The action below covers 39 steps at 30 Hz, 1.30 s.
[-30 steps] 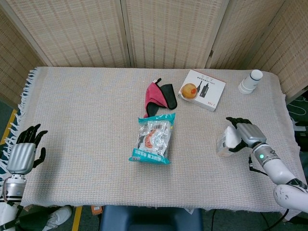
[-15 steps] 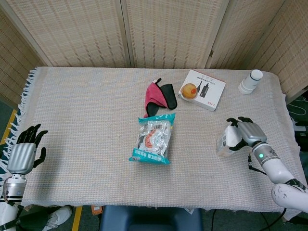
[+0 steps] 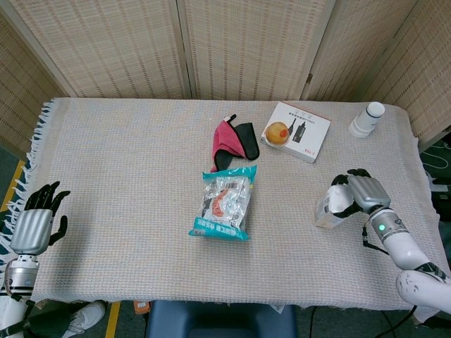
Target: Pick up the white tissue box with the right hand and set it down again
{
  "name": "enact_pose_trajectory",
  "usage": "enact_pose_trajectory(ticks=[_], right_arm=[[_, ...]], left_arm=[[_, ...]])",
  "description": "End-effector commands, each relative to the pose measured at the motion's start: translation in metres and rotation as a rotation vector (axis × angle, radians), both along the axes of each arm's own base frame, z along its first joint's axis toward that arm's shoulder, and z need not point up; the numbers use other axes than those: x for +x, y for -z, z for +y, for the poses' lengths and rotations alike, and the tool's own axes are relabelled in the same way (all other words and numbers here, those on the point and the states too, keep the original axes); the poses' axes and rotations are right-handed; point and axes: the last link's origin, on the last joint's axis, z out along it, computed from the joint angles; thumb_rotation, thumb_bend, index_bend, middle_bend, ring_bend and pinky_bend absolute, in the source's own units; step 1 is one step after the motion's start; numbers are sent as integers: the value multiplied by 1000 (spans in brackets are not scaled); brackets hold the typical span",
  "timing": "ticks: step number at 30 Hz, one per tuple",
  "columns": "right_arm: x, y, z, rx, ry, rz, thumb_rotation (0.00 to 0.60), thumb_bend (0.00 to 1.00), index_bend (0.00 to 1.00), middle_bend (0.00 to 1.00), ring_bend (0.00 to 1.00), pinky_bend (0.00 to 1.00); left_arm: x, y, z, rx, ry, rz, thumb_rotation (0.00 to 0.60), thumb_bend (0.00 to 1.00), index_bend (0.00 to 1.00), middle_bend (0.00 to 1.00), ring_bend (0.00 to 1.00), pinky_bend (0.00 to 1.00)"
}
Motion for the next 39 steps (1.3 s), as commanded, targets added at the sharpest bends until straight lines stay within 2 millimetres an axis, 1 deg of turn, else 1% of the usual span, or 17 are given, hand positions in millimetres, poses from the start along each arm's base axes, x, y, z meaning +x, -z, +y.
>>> enact_pose_trajectory(ticks=[1, 3, 6, 10, 12, 15, 16, 18, 23, 29, 35, 39], right_arm=[[4, -1, -5, -67, -42, -94, 600, 177, 434, 388, 259, 0], [5, -1, -8, -117, -85, -177, 600, 176, 434, 390, 261, 0], [1, 3, -14, -193, -154, -313, 600, 176, 435, 391, 262, 0], [-13, 13, -20, -263, -191, -506, 600, 176, 448, 394, 263, 0], [-23, 24, -25, -269, -190, -566, 600, 176, 448, 395, 263, 0], [-27, 31, -28, -263, -192, -595, 600, 177, 448, 397, 264, 0], [-30, 37, -30, -257, -189, -613, 600, 178, 448, 400, 264, 0], [-32, 58, -36, -223, -165, -669, 600, 180, 448, 405, 265, 0], [-32, 87, -49, -174, -166, -724, 600, 187, 450, 411, 266, 0], [-25, 109, -59, -137, -180, -762, 600, 194, 450, 414, 267, 0], [-27, 119, -62, -110, -172, -751, 600, 206, 450, 414, 272, 0], [-34, 117, -61, -105, -179, -708, 600, 206, 450, 414, 272, 0]], left_arm=[[0, 0, 0, 0, -1, 0, 600, 554, 183, 0, 0, 107], [0, 0, 0, 1, -1, -2, 600, 554, 184, 0, 0, 108], [0, -1, 0, 2, -1, -3, 600, 553, 184, 0, 0, 108], [0, -1, 0, 3, -1, -2, 600, 555, 183, 0, 0, 108], [0, -1, 0, 2, -2, -2, 600, 555, 183, 0, 0, 107], [0, 0, 0, 2, -2, -1, 600, 554, 183, 0, 0, 108], [0, -1, 1, 3, -2, 0, 600, 554, 183, 0, 0, 108], [-1, -1, 1, 6, -5, -1, 600, 555, 184, 0, 0, 108], [-2, -4, 1, 15, -9, -4, 600, 554, 184, 0, 0, 107], [-4, -6, 2, 22, -13, -5, 600, 552, 183, 0, 0, 108], [-5, -6, 3, 23, -15, -7, 600, 554, 184, 0, 0, 108], [-4, -5, 3, 21, -14, -6, 600, 554, 184, 0, 0, 108]])
